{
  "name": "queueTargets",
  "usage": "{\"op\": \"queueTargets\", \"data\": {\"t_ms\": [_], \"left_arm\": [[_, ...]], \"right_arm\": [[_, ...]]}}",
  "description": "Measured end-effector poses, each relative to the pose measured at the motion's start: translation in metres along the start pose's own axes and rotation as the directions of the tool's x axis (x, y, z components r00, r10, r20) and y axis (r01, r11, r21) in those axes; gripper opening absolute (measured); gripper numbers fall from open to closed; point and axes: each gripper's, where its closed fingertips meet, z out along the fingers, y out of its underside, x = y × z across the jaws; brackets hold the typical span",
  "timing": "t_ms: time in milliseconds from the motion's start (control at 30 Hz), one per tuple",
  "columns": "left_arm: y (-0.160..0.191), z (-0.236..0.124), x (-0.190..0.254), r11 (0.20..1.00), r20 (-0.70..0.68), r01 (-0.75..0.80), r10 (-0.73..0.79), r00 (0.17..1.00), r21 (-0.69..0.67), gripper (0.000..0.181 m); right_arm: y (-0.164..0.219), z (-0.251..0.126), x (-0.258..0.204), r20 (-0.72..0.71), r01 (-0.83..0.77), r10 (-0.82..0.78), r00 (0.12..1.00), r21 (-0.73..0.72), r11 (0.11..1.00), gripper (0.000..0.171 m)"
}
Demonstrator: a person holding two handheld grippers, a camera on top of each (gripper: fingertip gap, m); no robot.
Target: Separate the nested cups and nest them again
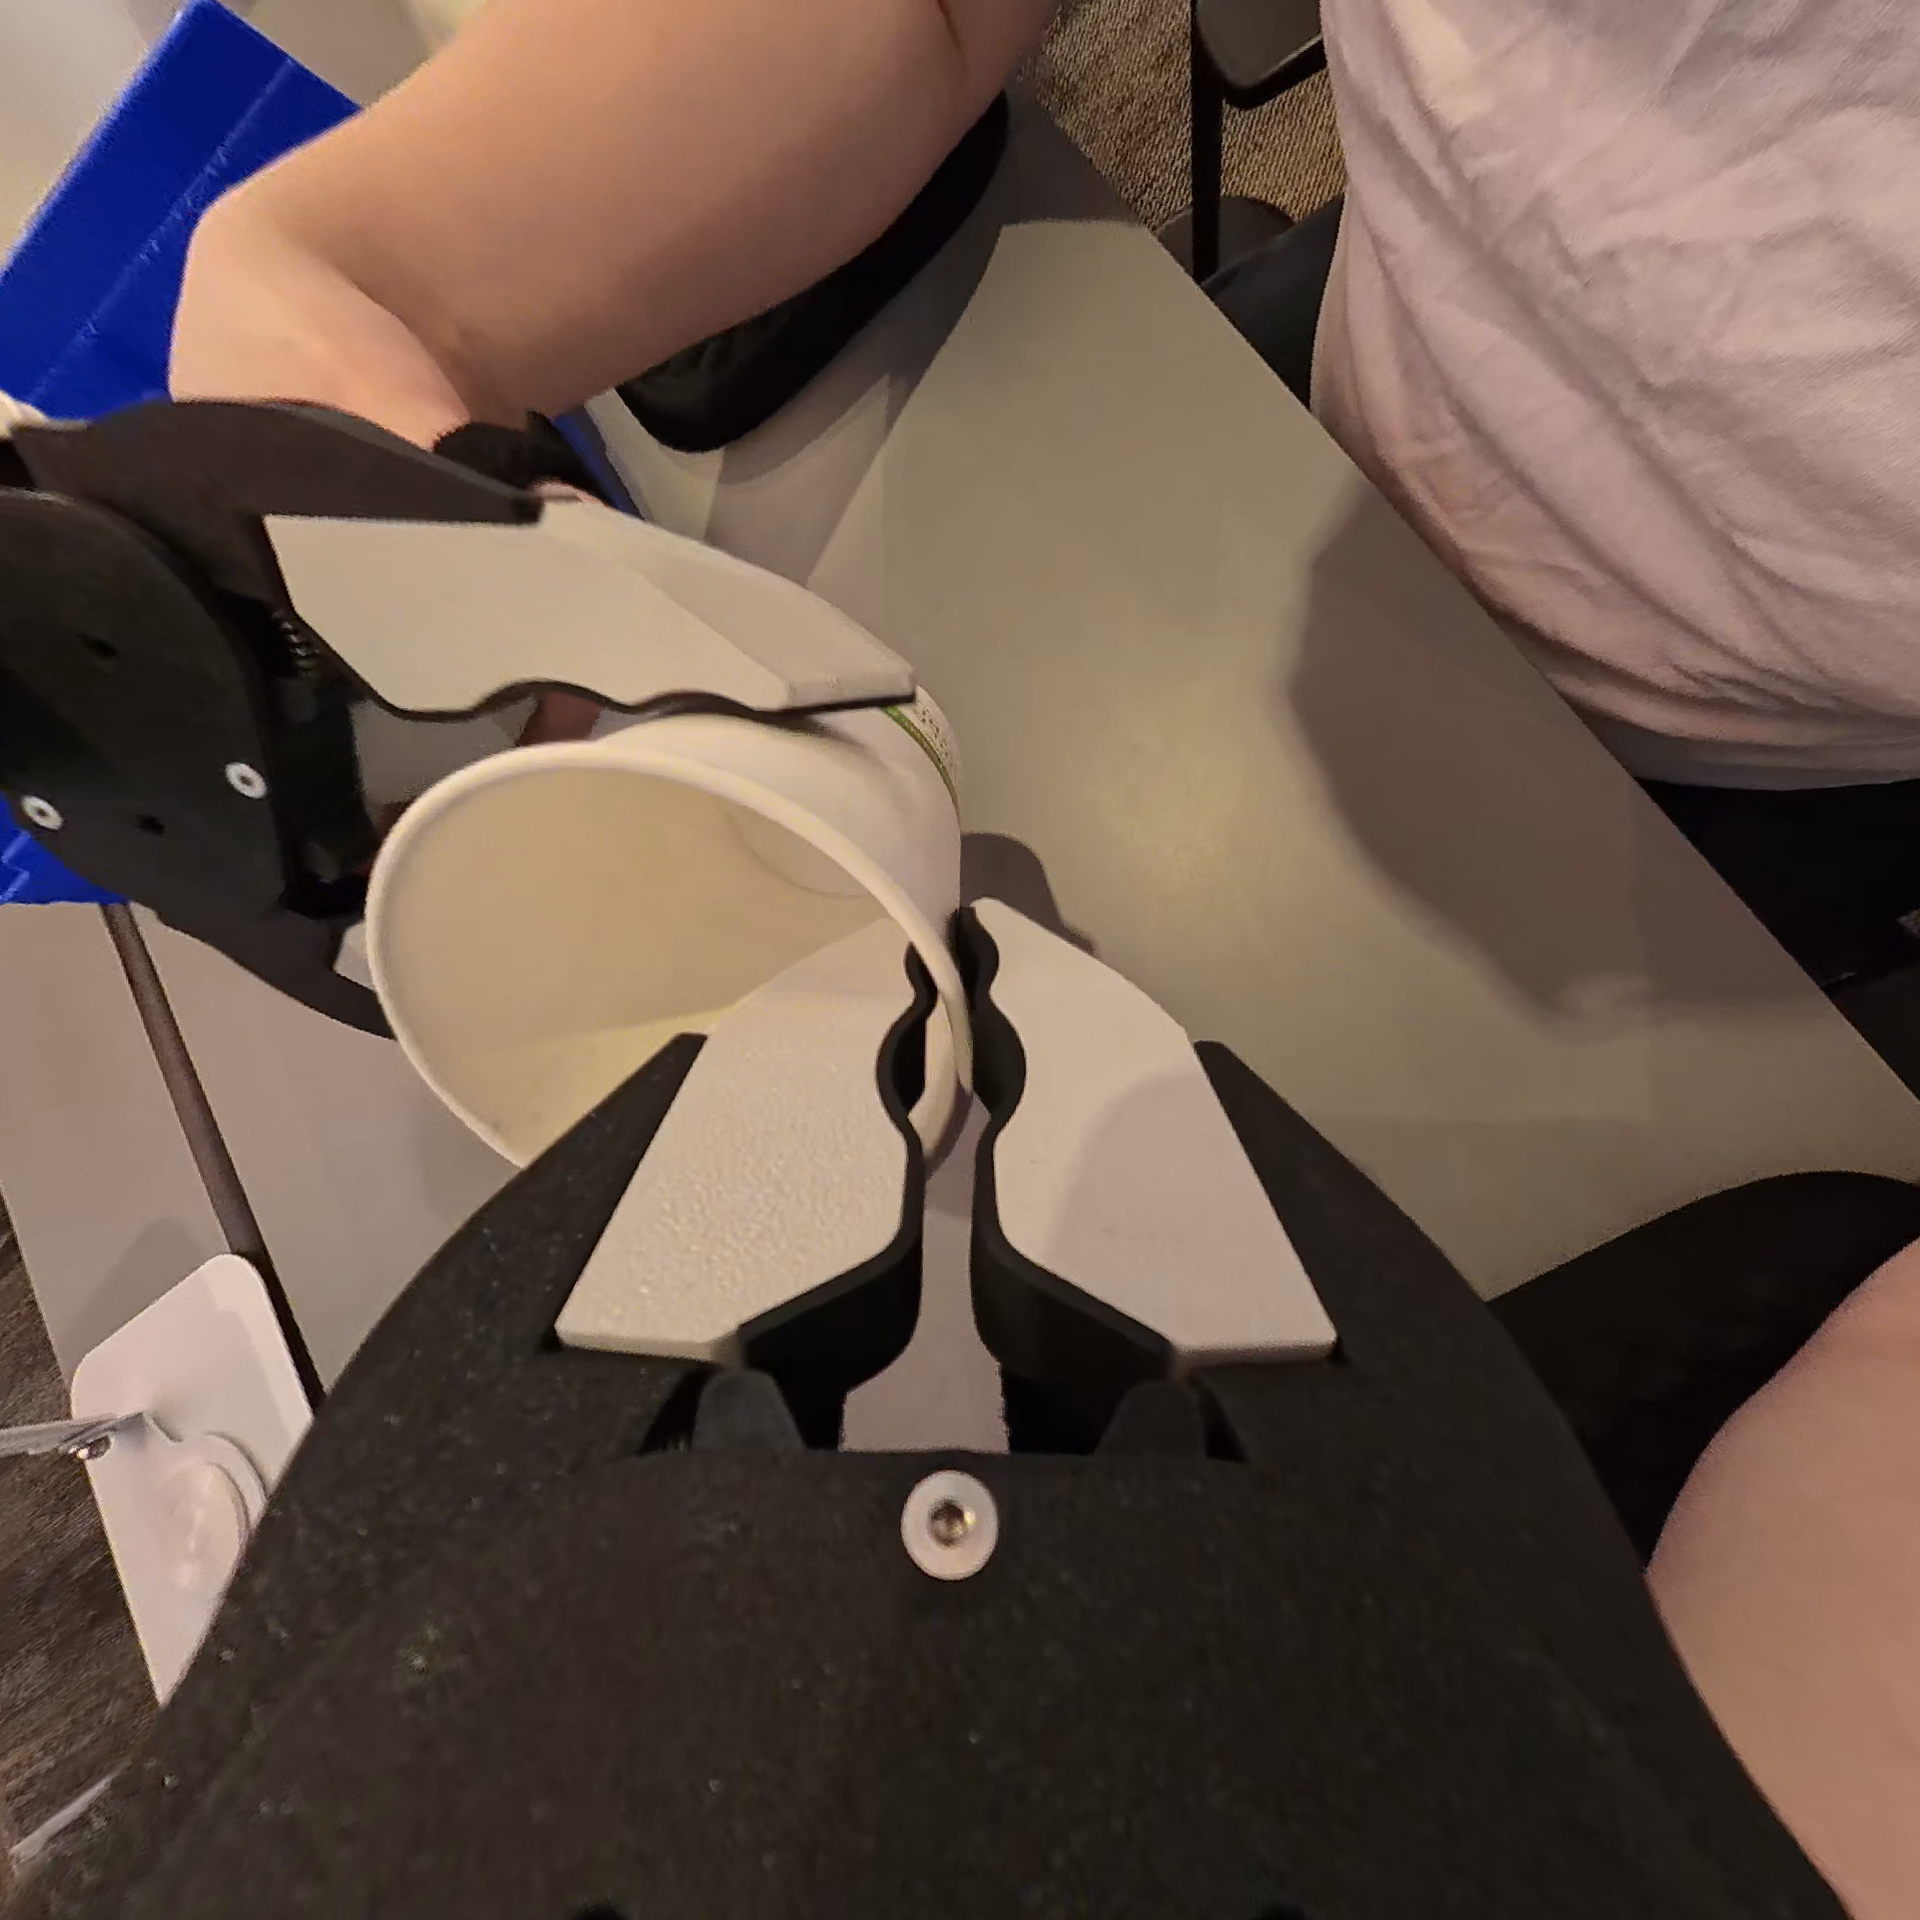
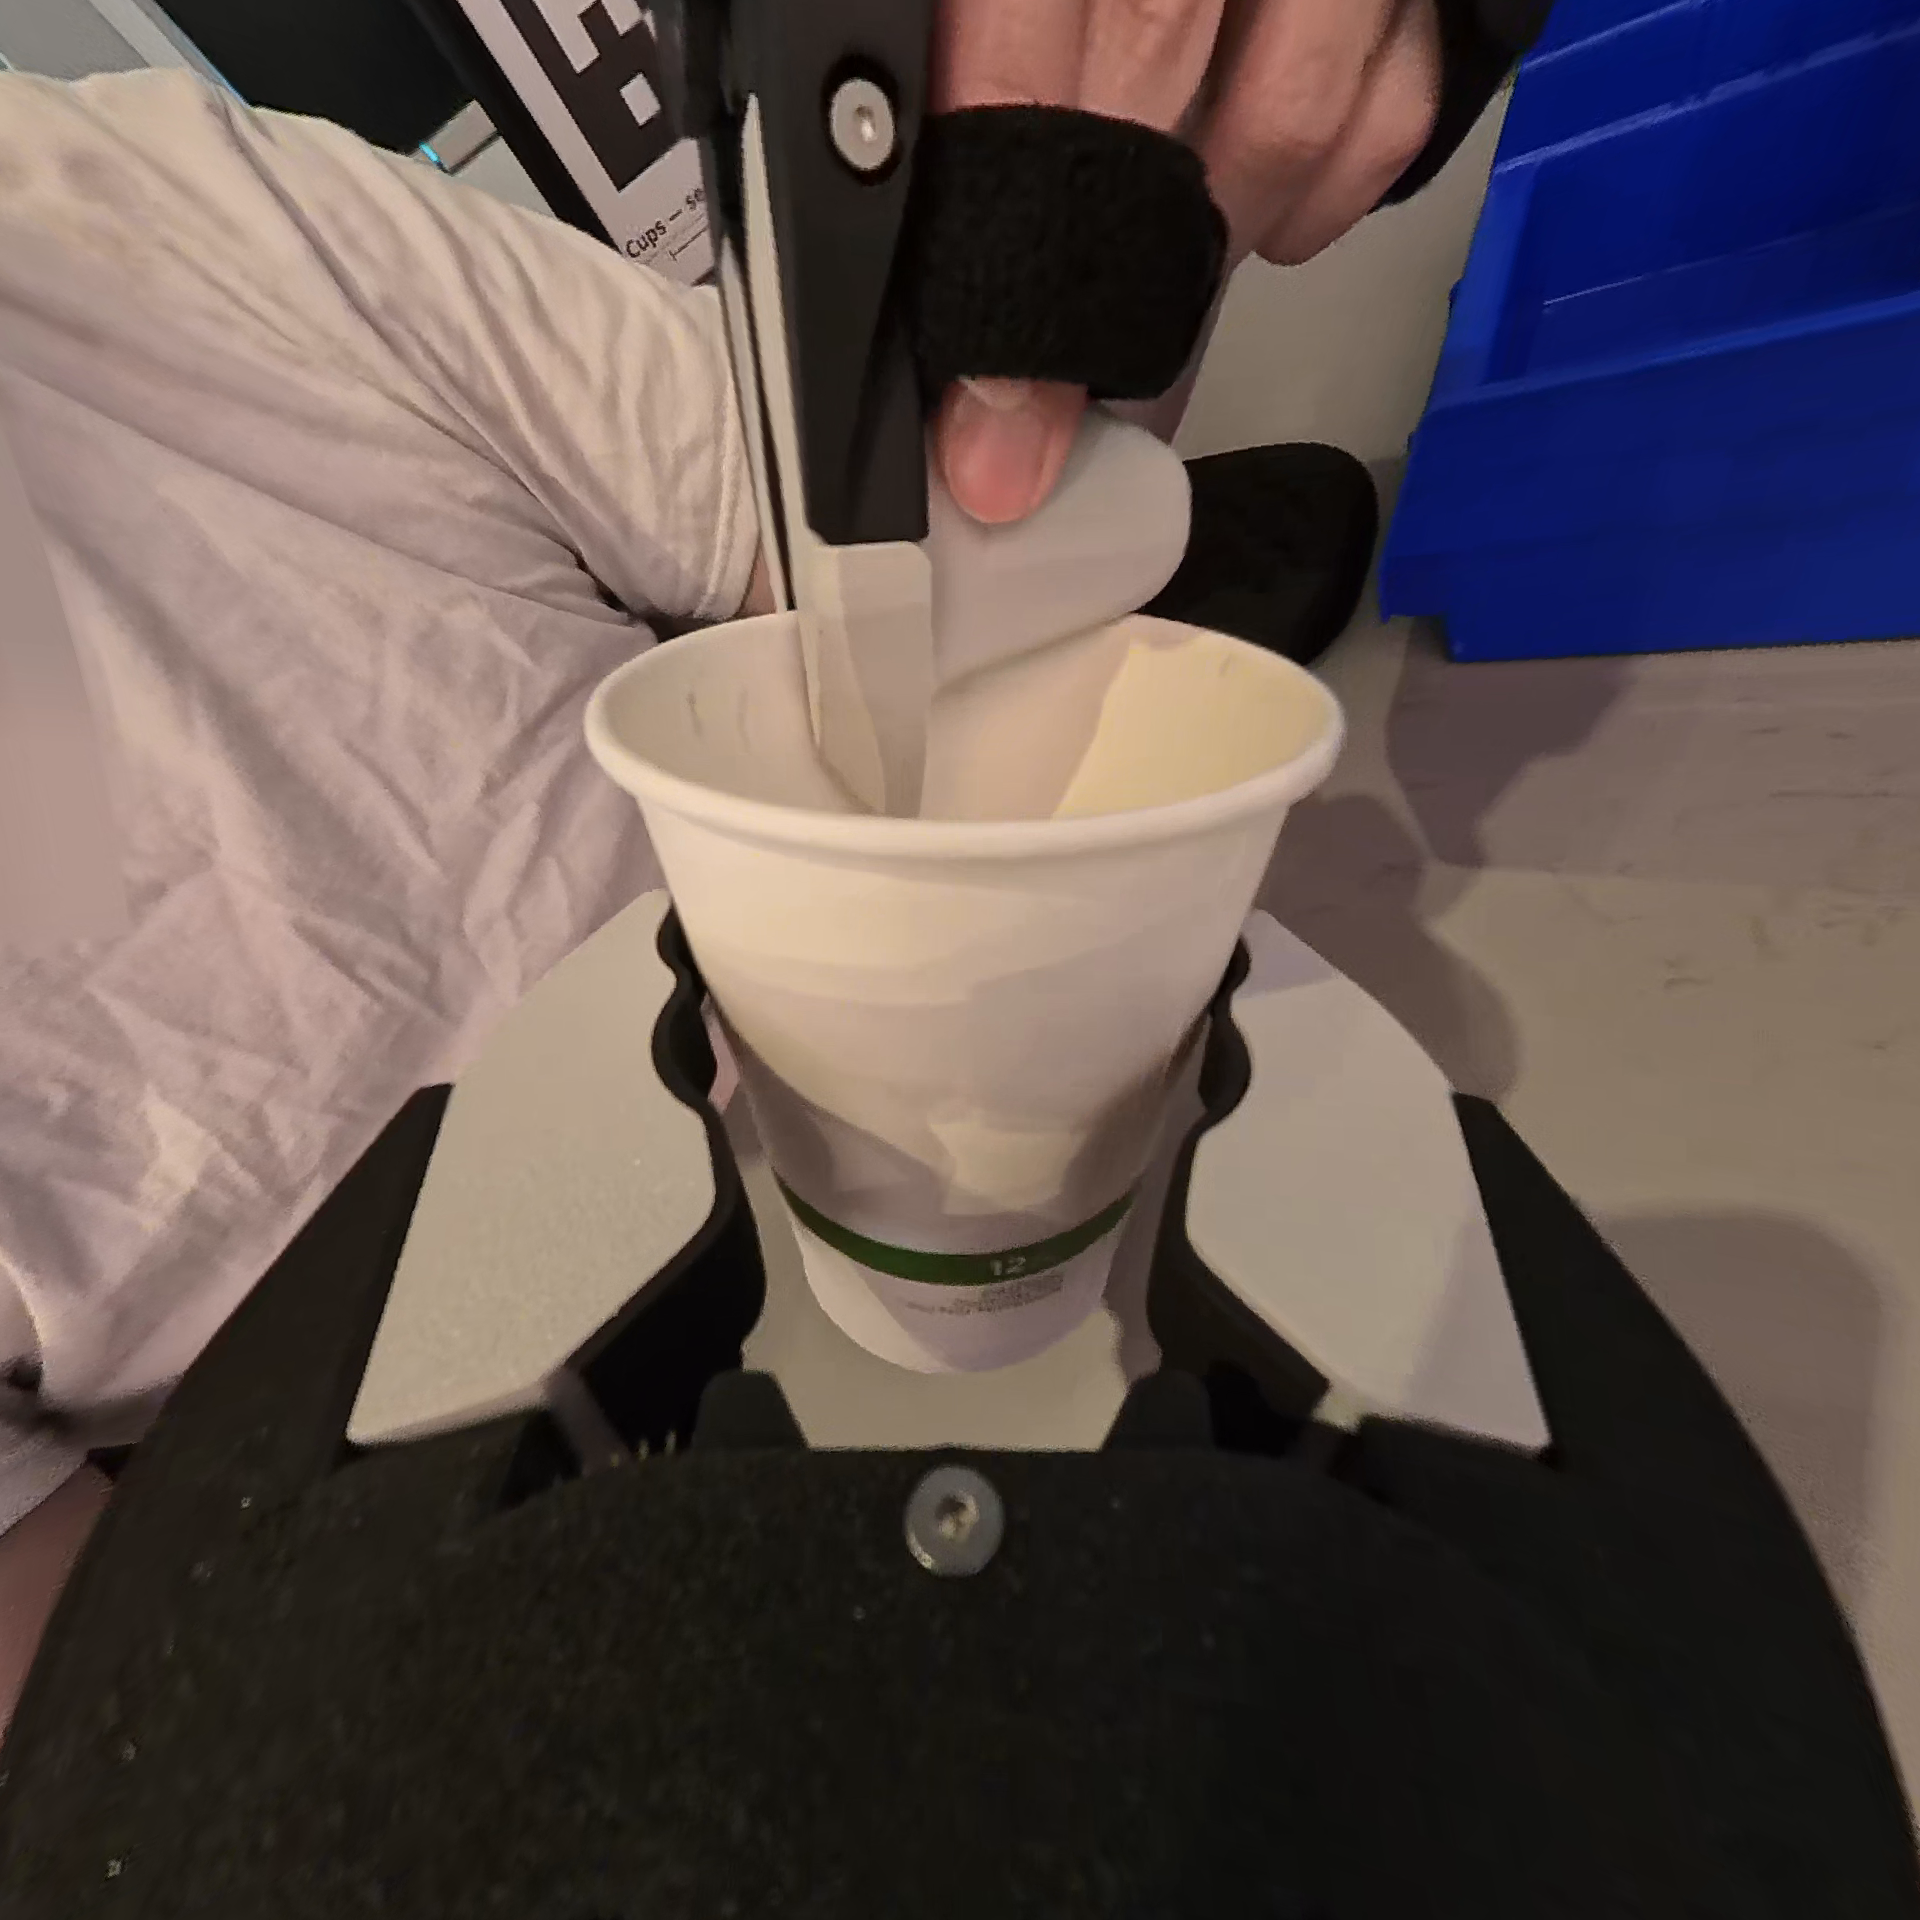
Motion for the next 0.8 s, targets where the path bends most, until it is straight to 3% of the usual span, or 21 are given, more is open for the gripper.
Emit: {"op": "queueTargets", "data": {"t_ms": [200, 433, 567, 700, 800], "left_arm": [[0.002, 0.002, 0.002, 1.0, -0.007, 0.0, 0.0, 1.0, -0.013, 0.004], [0.005, -0.007, -0.012, 0.999, 0.073, 0.049, -0.048, 0.996, -0.004, 0.019], [0.01, -0.018, -0.033, 0.995, 0.209, 0.095, -0.091, 0.974, -0.013, 0.036], [-0.005, -0.043, -0.05, 0.979, 0.296, 0.147, -0.184, 0.937, 0.143, 0.053], [-0.02, -0.069, -0.057, 0.954, 0.353, 0.12, -0.217, 0.91, 0.276, 0.056]], "right_arm": [[0.007, 0.003, 0.001, 0.008, -0.006, 0.006, 1.0, -0.041, 0.999, 0.089], [-0.002, -0.007, 0.007, -0.018, -0.02, 0.02, 1.0, 0.025, 0.999, 0.089], [-0.006, -0.02, 0.011, -0.064, -0.017, 0.021, 0.998, 0.057, 0.998, 0.089], [-0.006, -0.044, 0.02, -0.195, 0.012, -0.002, 0.981, 0.052, 0.999, 0.089], [-0.016, -0.091, 0.023, -0.365, 0.067, -0.02, 0.931, 0.115, 0.991, 0.089]]}}
